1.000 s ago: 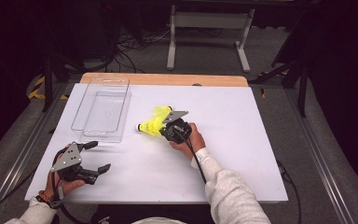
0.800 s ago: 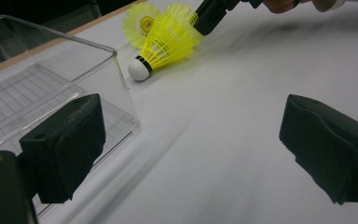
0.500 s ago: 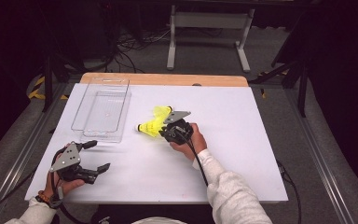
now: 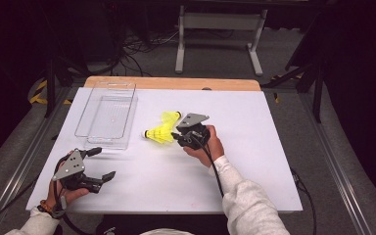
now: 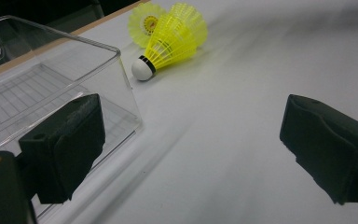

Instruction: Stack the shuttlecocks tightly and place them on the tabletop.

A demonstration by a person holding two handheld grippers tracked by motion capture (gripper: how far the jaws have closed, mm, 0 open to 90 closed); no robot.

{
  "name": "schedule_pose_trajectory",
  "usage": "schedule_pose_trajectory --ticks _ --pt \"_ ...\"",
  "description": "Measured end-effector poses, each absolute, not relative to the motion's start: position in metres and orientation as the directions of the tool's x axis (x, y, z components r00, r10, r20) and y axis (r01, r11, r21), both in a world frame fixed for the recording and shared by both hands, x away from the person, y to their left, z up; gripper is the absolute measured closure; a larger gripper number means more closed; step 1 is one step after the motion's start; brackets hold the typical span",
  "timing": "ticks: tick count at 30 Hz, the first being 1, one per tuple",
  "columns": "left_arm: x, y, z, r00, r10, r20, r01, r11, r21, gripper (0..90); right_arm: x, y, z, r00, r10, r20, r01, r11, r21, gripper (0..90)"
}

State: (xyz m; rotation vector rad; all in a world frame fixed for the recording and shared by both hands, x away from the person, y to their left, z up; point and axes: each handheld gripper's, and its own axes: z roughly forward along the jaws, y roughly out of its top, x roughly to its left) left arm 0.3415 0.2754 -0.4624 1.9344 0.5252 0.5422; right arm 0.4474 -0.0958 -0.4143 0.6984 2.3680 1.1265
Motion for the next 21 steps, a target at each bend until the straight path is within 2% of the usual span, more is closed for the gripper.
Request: schedule_pose_trajectory --ticks 16,21 --pt "0.342 0.276 -0.463 0.803 0.578 0.144 0.122 -0.396 0.91 7.6 0.461 -0.105 -0.386 -0.724 0.651 -0.229 0.217 0.53 0.82 57.6" --pt "0.342 0.275 -0.463 0.804 0.577 0.146 0.121 -0.398 0.909 7.5 0.466 -0.1 -0.382 -0.707 0.655 -0.266 0.189 0.537 0.822 51.2"
